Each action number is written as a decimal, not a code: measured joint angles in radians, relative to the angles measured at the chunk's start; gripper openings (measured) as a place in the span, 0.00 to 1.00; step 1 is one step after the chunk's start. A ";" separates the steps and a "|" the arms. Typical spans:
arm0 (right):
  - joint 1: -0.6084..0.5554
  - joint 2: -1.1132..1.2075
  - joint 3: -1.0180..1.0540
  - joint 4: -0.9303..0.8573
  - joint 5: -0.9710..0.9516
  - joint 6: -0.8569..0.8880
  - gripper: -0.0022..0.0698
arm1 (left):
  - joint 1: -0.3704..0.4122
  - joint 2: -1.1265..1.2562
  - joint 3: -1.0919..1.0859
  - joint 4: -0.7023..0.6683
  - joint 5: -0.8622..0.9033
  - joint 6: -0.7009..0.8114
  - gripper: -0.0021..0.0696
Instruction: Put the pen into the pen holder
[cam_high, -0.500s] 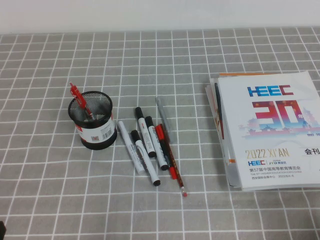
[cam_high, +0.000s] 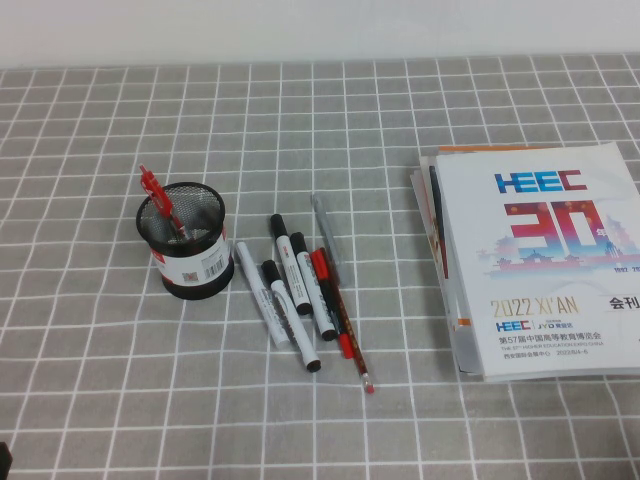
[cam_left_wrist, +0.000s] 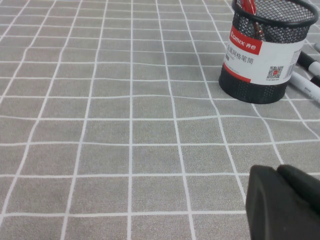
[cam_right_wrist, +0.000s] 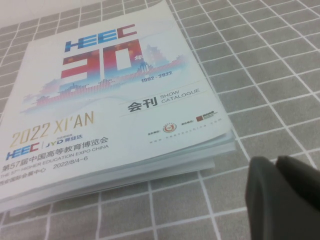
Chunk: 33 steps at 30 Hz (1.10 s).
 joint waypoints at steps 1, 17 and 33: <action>0.000 0.000 0.000 0.000 0.000 0.000 0.01 | 0.000 0.000 0.000 0.000 0.000 0.000 0.02; 0.000 0.000 0.000 0.003 0.000 0.000 0.01 | 0.000 0.000 0.000 0.000 0.000 0.000 0.02; 0.000 0.000 0.000 0.889 -0.027 0.000 0.01 | 0.000 0.000 0.000 0.000 0.000 0.000 0.02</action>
